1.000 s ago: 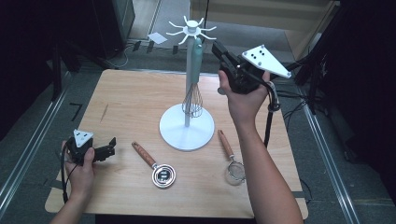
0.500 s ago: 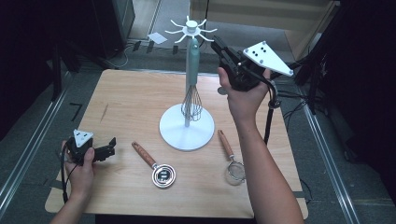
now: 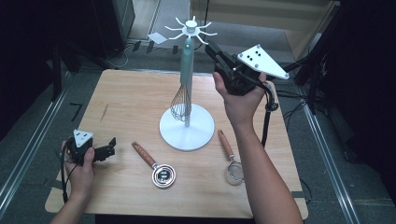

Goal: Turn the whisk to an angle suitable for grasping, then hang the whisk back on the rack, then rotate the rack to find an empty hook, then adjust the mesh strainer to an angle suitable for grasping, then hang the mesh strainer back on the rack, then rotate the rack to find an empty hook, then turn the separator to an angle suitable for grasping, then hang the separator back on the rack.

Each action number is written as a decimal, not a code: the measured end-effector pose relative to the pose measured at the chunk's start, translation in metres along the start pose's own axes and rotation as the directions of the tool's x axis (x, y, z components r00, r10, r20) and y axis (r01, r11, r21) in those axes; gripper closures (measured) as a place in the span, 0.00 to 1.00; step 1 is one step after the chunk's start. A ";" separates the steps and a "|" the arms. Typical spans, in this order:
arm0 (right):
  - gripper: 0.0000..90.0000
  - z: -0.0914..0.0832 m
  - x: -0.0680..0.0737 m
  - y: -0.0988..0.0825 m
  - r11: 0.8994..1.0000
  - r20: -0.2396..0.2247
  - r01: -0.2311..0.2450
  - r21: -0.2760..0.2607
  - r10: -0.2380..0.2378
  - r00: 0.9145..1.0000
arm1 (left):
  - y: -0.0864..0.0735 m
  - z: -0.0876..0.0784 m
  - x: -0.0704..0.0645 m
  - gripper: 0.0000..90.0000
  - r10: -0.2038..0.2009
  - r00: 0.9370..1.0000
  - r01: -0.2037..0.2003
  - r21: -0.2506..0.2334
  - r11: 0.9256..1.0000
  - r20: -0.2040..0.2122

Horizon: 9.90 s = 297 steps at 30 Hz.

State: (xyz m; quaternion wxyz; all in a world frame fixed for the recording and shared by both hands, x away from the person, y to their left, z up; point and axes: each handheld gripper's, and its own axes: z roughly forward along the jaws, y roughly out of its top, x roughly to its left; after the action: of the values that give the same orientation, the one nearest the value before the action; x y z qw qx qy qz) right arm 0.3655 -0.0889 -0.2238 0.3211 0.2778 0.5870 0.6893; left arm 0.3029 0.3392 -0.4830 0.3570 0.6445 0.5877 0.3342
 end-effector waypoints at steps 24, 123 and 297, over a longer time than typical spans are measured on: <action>0.81 -0.022 0.000 -0.019 0.978 0.052 0.036 0.207 -0.047 0.998 | 0.000 0.000 0.000 0.00 0.000 1.000 0.000 -0.005 1.000 -0.001; 0.64 -0.072 -0.070 -0.232 0.109 0.370 -0.407 0.907 0.253 0.894 | 0.001 0.001 -0.001 0.00 0.004 1.000 -0.004 0.000 1.000 0.009; 0.77 -0.051 0.016 -0.068 0.996 0.017 -0.036 0.076 0.035 0.999 | 0.000 0.000 -0.002 0.00 0.004 1.000 -0.004 0.000 1.000 0.005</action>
State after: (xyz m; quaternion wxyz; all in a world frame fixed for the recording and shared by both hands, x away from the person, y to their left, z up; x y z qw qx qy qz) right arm 0.3246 -0.1019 -0.2993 0.3026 0.3054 0.6053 0.6699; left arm 0.3027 0.3374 -0.4828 0.3578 0.6464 0.5857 0.3333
